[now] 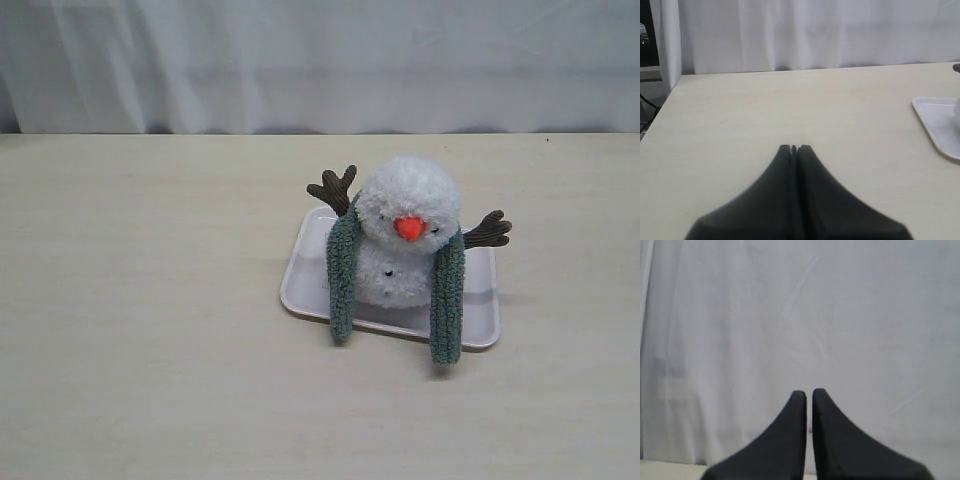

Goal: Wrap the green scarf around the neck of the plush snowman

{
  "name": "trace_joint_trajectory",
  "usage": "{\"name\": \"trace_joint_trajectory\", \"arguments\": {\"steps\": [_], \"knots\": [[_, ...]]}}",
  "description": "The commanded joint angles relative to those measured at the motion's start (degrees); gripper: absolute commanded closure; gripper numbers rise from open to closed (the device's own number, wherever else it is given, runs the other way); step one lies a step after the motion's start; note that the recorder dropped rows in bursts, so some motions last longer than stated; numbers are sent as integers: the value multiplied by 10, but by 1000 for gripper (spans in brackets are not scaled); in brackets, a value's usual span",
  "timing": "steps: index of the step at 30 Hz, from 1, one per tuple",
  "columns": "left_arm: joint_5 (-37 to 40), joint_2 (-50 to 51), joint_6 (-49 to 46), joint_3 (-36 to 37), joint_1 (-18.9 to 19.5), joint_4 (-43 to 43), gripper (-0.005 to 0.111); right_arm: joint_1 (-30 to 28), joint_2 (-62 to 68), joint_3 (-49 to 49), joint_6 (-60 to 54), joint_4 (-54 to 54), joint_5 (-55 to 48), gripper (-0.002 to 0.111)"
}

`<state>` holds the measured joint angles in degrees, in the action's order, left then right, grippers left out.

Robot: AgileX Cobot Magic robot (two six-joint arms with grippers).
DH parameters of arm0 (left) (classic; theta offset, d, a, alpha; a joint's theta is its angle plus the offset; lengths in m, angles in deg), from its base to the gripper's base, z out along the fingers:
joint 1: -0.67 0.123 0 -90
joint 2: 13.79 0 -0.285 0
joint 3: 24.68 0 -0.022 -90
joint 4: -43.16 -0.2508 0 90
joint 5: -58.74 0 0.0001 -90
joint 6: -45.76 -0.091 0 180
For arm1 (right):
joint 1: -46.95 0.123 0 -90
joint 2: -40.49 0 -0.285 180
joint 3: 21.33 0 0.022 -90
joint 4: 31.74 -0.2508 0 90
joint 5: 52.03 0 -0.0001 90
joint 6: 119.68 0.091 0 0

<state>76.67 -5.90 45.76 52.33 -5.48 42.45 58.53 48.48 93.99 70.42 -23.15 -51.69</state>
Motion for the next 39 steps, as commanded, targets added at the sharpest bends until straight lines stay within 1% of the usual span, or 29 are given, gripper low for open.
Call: {"name": "trace_joint_trajectory", "arguments": {"steps": [1,7,13,17,26,32,39], "knots": [[-5,-1,0,2,1,-1,107,-6,-2,-49,8,-35,14,104],[-5,-1,0,2,1,-1,107,-56,-2,-92,8,-35,14,104],[-5,-1,0,2,1,-1,107,-89,-2,-125,6,-79,16,104],[-5,-1,0,2,1,-1,107,-91,-2,-125,-1,-75,-3,104],[-5,-1,0,2,1,-1,107,-91,-2,-125,-128,-73,-7,104],[-5,-1,0,2,1,-1,107,-91,-2,-125,-128,-73,-7,104],[-5,-1,0,2,1,-1,107,-91,-2,-125,-128,-73,-56,104]]}}
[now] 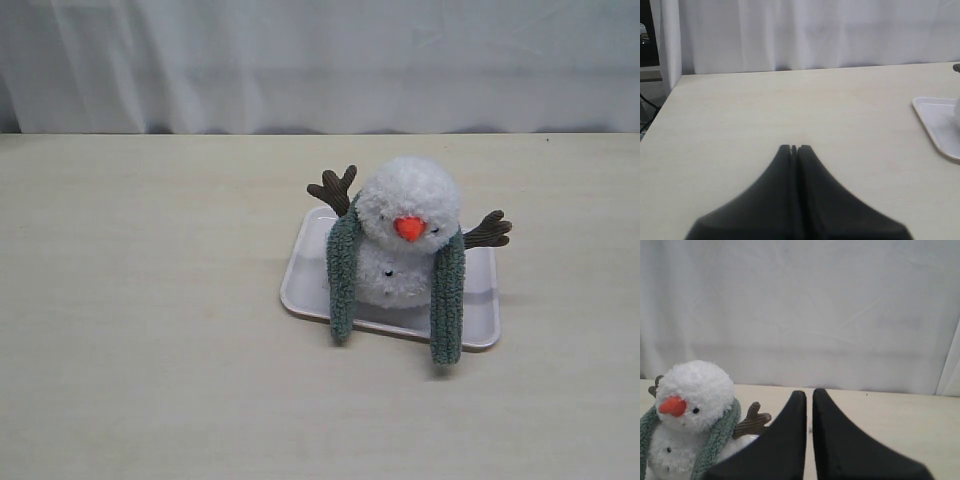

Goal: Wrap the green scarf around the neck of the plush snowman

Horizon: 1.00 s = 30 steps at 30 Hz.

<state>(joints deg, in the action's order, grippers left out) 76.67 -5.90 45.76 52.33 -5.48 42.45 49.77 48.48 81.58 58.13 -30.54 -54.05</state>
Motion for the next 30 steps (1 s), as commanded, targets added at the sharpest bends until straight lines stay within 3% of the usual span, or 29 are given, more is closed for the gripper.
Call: {"name": "trace_joint_trajectory", "arguments": {"steps": [1,30], "knots": [[-5,-1,0,2,1,-1,107,-3,-2,-1,-5,0,-40,104],[-5,-1,0,2,1,-1,107,-2,-2,-1,0,-4,-105,104]]}}
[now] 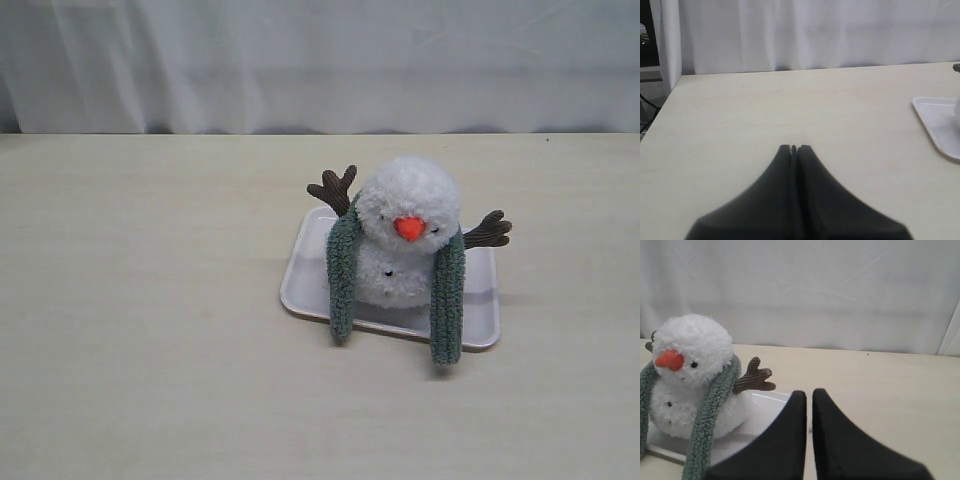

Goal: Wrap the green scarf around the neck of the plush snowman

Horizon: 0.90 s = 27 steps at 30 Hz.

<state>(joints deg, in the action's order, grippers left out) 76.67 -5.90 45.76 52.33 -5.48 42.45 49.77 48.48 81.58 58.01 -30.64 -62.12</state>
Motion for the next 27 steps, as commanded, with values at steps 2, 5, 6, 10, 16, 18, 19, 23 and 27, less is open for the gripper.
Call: {"name": "trace_joint_trajectory", "arguments": {"steps": [2,5,6,10,16,18,19,23,27], "knots": [[-5,-1,0,2,1,-1,107,-2,-2,-1,2,-3,-36,104],[-5,-1,0,2,1,-1,107,-2,-2,-1,13,-3,-50,104],[-5,-1,0,2,1,-1,107,-2,-2,-1,17,-3,-53,104],[-5,-1,0,2,1,-1,107,-2,-2,-1,23,-3,-60,104],[-5,-1,0,2,1,-1,107,-2,-2,-1,23,-3,-96,104],[-5,-1,0,2,1,-1,107,-2,-2,-1,31,-3,-96,104],[-5,-1,0,2,1,-1,107,-2,-2,-1,34,-3,-96,104],[-5,-1,0,2,1,-1,107,-2,-2,-1,35,-3,-96,104],[-5,-1,0,2,1,-1,107,-2,-2,-1,35,-3,-96,104]]}}
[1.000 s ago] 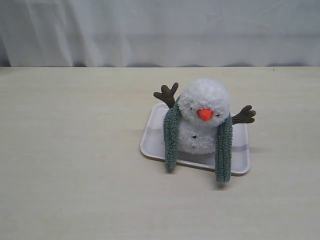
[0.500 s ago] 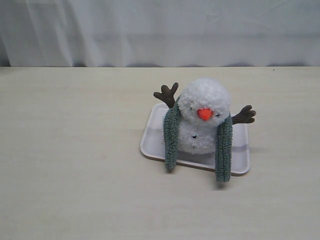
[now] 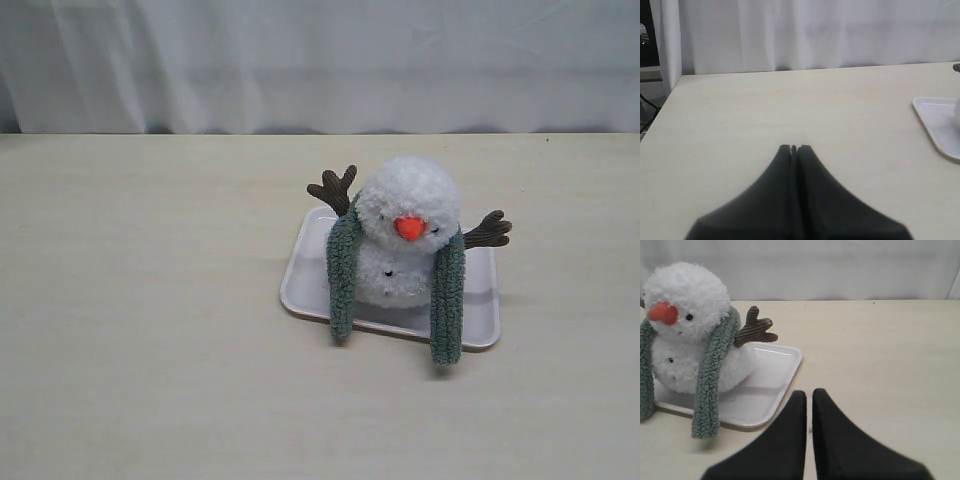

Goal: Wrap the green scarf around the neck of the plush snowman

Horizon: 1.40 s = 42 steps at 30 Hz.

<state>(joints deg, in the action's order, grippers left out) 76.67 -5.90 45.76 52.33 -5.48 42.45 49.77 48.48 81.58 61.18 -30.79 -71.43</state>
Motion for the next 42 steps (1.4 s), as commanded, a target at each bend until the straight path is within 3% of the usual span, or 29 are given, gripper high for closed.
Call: {"name": "trace_joint_trajectory", "arguments": {"steps": [1,42], "knots": [[-5,-1,0,2,1,-1,107,-2,-2,-1,3,-1,-4,104],[-5,-1,0,2,1,-1,107,-16,-2,-1,-3,-5,-4,104]]}}
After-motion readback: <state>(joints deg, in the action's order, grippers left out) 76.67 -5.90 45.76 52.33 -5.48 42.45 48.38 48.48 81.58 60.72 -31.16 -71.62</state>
